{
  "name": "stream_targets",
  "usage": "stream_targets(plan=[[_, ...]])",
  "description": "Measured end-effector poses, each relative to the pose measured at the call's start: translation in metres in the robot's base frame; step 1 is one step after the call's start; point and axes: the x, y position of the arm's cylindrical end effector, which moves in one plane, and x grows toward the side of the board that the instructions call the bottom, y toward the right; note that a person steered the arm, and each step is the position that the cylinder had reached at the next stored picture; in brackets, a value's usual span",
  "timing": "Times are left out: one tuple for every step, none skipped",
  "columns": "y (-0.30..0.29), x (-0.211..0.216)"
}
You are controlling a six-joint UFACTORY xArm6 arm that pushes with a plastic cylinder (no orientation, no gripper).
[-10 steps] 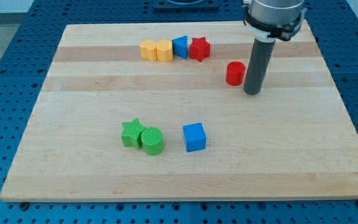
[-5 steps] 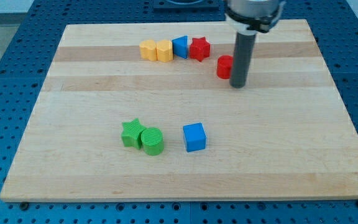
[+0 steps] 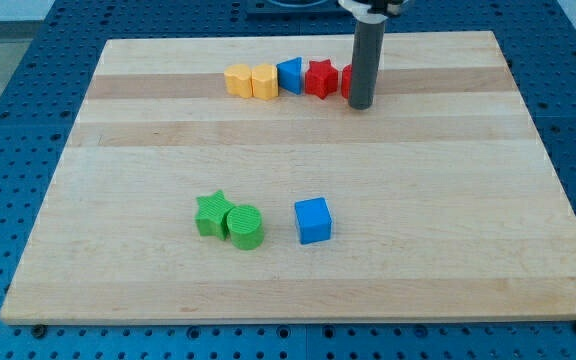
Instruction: Keep the red blocks to the right of the blue triangle
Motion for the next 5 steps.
stream_targets(plan=[[0.0, 0.0], [-0.002, 0.0], [-0.003, 0.014], [-0.031, 0.071], [-0.076, 0.112]])
